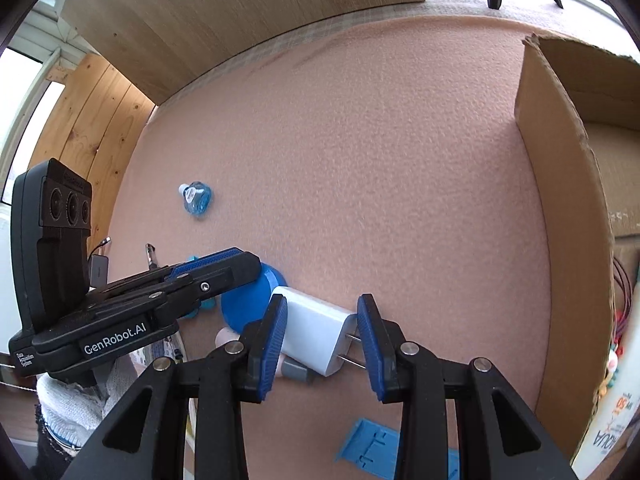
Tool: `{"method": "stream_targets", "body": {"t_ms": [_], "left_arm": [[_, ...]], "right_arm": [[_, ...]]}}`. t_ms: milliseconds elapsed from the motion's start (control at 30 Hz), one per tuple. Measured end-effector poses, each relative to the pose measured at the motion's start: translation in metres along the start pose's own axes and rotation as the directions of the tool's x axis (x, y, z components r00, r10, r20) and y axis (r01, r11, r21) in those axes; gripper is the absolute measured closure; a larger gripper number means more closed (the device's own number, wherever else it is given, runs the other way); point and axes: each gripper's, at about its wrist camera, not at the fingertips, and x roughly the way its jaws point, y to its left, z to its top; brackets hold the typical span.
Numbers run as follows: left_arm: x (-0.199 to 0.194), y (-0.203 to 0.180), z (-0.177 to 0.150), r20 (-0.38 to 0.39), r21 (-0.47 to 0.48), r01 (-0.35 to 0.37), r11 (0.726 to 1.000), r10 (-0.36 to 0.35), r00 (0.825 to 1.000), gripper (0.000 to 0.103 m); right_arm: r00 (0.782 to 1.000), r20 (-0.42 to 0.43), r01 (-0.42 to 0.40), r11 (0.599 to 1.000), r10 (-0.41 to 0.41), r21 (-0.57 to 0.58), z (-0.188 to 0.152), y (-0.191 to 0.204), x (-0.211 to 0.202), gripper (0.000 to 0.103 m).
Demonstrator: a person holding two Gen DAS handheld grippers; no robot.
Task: Organize objects
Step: 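Move the right gripper to the white USB charger while the left gripper approaches the pink lotion bottle, then grasp the white charger with the right gripper while the left gripper grasps the lotion bottle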
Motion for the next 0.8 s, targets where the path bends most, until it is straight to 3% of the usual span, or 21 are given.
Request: {"method": "stream_targets", "body": {"t_ms": [167, 333, 467, 800], "left_arm": [[-0.01, 0.0, -0.004, 0.019, 0.012, -0.052, 0.999, 0.052, 0.998, 0.076], [-0.03, 0.0, -0.018, 0.05, 0.047, -0.046, 0.998, 0.044, 0.998, 0.071], [-0.041, -0.003, -0.035, 0.047, 0.098, -0.048, 0.994, 0.044, 0.998, 0.069], [-0.064, -0.007, -0.04, 0.08, 0.126, -0.022, 0.992, 0.012, 0.997, 0.069]], "right_arm": [[0.998, 0.017, 0.054, 0.998, -0.054, -0.028, -0.021, 0.001, -0.012, 0.07], [0.992, 0.071, 0.107, 0.989, -0.099, -0.105, -0.03, 0.01, -0.022, 0.07], [0.992, 0.091, 0.102, 0.979, -0.087, -0.176, -0.028, 0.022, -0.025, 0.068], [0.991, 0.055, 0.132, 0.937, -0.121, -0.323, -0.023, 0.045, -0.008, 0.059]]}}
